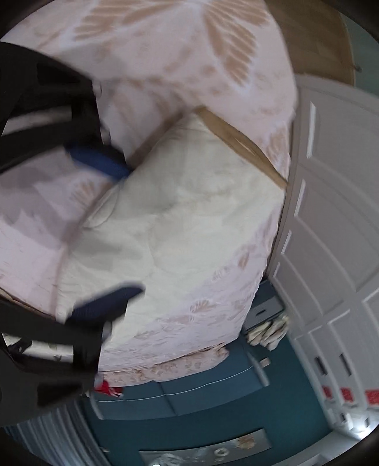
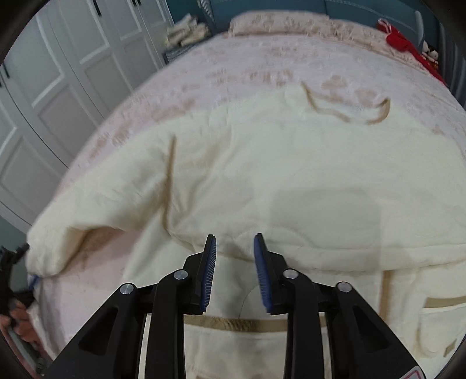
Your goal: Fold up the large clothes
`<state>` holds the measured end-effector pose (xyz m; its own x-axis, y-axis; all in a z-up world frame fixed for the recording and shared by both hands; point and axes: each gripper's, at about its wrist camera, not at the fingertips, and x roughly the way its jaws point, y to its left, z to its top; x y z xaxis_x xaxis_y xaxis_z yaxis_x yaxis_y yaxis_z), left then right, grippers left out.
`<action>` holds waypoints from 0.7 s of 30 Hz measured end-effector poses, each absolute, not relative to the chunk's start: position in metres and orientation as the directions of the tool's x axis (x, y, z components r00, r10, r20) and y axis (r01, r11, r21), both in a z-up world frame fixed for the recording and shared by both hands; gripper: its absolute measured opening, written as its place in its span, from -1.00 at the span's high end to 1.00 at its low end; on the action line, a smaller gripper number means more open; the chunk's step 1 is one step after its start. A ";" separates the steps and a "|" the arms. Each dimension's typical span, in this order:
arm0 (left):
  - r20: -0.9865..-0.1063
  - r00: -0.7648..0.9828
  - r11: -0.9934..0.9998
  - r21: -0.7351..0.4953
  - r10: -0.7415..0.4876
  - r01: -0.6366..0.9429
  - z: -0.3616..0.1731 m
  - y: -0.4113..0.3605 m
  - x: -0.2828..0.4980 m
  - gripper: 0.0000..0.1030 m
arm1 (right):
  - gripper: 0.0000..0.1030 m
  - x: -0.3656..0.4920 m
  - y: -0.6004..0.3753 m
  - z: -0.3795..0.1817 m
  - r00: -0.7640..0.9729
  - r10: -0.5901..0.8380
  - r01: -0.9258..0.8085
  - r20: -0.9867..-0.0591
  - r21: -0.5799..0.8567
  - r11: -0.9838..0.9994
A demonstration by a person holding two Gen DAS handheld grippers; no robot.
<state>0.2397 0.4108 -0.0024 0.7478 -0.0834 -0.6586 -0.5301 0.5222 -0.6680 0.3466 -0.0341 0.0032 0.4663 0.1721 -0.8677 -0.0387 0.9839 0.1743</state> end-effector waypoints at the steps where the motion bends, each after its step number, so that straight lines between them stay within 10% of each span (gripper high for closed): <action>1: -0.655 0.751 0.536 -0.666 -0.085 -0.519 0.002 0.410 0.244 0.24 | 0.55 0.348 -0.032 -0.007 0.447 0.149 -0.040 -0.882 0.147 0.988; 5: -0.607 0.789 0.619 -0.655 -0.090 -0.433 0.048 0.408 0.270 0.88 | 0.61 0.344 -0.030 -0.021 0.466 0.129 -0.074 -0.875 0.106 0.992; 21: -0.316 0.863 0.872 -0.425 -0.394 0.243 0.314 0.167 0.359 0.92 | 0.63 0.335 -0.046 -0.026 0.518 0.246 -0.083 -0.819 0.238 0.968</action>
<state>0.3590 0.1668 0.3137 0.8631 -0.3941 -0.3158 0.2428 0.8721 -0.4247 0.3353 -0.0459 -0.0257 0.5181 0.2457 -0.8192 -0.0834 0.9678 0.2375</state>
